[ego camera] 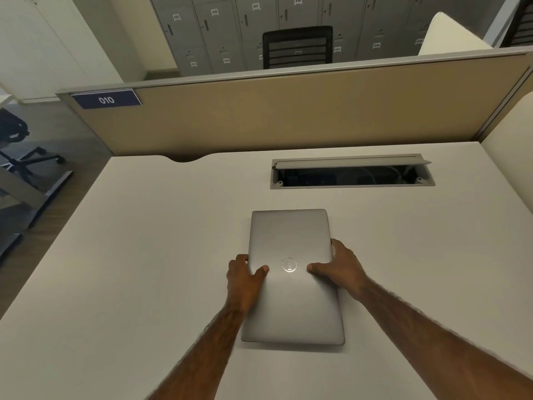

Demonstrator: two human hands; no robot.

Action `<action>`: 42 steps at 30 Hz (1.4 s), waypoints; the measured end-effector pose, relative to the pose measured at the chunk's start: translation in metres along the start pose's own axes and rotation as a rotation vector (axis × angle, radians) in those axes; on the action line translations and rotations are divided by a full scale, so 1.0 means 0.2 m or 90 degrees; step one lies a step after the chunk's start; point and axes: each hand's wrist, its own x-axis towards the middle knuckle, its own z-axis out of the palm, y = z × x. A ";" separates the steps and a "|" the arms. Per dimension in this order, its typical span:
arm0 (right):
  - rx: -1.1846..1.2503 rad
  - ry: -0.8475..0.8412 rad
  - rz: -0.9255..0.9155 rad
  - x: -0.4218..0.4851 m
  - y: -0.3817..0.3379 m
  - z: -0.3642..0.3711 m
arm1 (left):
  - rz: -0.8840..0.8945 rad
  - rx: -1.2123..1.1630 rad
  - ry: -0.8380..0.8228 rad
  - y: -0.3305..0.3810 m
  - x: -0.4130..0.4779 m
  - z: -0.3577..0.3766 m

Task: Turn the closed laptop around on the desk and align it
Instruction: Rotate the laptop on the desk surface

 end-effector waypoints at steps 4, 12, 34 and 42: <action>-0.017 0.013 0.001 0.01 0.01 0.01 | -0.007 0.014 -0.011 0.02 0.00 0.00; -0.040 0.031 0.009 0.03 0.01 0.02 | -0.015 0.051 -0.032 0.03 0.00 0.01; -0.062 0.103 0.026 0.16 -0.05 0.06 | -0.115 -0.200 -0.009 0.07 -0.15 0.02; -0.144 0.054 -0.043 0.26 -0.18 0.03 | -0.245 -0.410 0.121 0.12 -0.41 0.14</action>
